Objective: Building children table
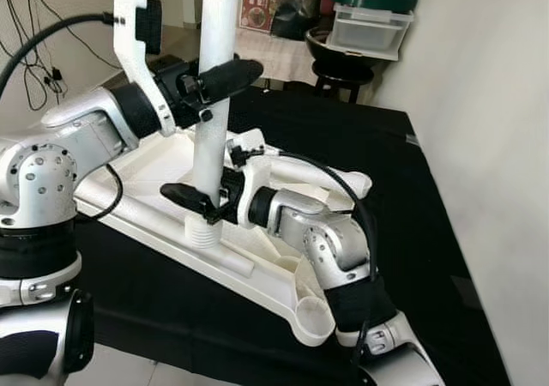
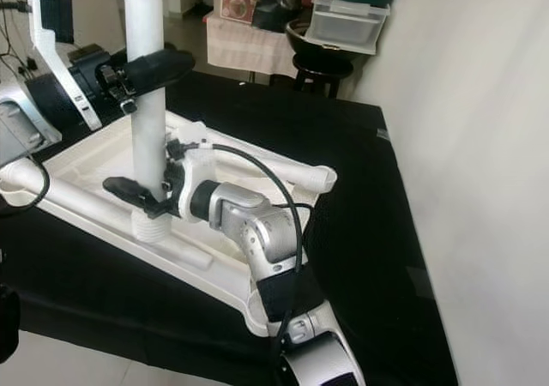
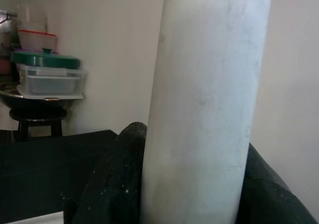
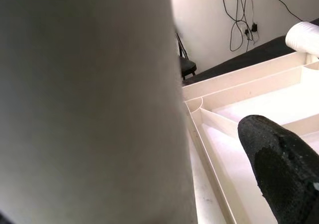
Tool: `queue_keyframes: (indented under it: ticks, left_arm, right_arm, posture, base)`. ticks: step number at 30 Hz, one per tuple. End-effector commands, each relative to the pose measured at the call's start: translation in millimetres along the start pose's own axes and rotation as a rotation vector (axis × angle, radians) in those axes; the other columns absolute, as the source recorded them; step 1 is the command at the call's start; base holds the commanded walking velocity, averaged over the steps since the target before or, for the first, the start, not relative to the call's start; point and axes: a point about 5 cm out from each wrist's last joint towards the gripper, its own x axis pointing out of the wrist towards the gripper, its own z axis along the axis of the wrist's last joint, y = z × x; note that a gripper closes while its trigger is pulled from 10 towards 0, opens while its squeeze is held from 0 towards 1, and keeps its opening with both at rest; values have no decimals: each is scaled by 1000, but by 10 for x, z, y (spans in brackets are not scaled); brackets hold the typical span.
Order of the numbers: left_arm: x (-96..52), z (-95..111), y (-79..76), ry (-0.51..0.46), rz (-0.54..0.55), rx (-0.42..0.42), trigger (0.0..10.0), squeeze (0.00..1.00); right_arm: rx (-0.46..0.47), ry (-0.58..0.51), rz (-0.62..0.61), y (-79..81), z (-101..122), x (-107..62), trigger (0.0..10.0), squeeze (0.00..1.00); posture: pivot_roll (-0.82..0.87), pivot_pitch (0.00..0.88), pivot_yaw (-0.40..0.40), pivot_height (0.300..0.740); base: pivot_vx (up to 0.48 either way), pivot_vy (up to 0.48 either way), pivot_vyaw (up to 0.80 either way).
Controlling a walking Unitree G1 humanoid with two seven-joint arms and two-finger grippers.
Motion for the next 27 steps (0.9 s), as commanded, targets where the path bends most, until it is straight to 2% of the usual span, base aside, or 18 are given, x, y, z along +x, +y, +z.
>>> queue_keyframes:
  ticks: [1,2,3,6,9,20,21,22,23,25,27]
  left_arm:
    - [218,-64,-520,25,-385,-52,0,0]
    - [221,-89,-531,30,-406,-55,0,0]
    - [221,-89,-531,30,-406,-55,0,0]
    - [225,-116,-483,38,-424,-53,0,0]
    - [234,-115,-436,35,-426,-47,0,0]
    - [239,-118,-428,18,-425,-53,0,0]
    - [240,-125,-412,6,-409,-66,4510,878]
    - [240,-125,-412,6,-409,-66,4510,878]
    - [226,-121,-396,-11,-398,-80,10000,1000]
    - [201,-92,-368,-41,-378,-78,10000,1000]
    - [126,2,-273,-107,-317,-90,10000,1000]
  right_arm:
    - [30,9,30,204,-11,210,9294,0]
    - [-13,-37,37,213,44,207,0,0]
    - [-13,-37,37,213,44,207,0,0]
    - [-105,-143,56,260,175,191,0,0]
    - [-148,-200,76,311,241,182,0,0]
    - [-175,-198,110,374,218,176,0,0]
    - [-176,-198,107,366,210,176,0,0]
    - [-176,-198,107,366,210,176,0,0]
    - [-177,-198,96,343,203,169,0,0]
    - [-179,-199,79,305,195,160,0,0]
    - [-178,-205,20,188,186,129,0,0]
  posture:
    - [-73,0,-90,740]
    - [-75,0,-88,740]
    - [-75,0,-88,740]
    - [-73,0,-84,740]
    - [-72,0,-82,740]
    - [-74,0,-78,740]
    - [-77,0,-78,740]
    - [-77,0,-78,740]
    - [-81,0,-77,740]
    - [-86,0,-78,740]
    - [-89,0,-78,740]
  base:
    - [0,0,0]
    - [0,0,0]
    - [0,0,0]
    - [0,0,0]
    - [0,0,0]
    - [0,0,0]
    - [0,0,0]
    - [0,0,0]
    - [0,0,0]
    - [0,0,0]
    - [0,0,0]
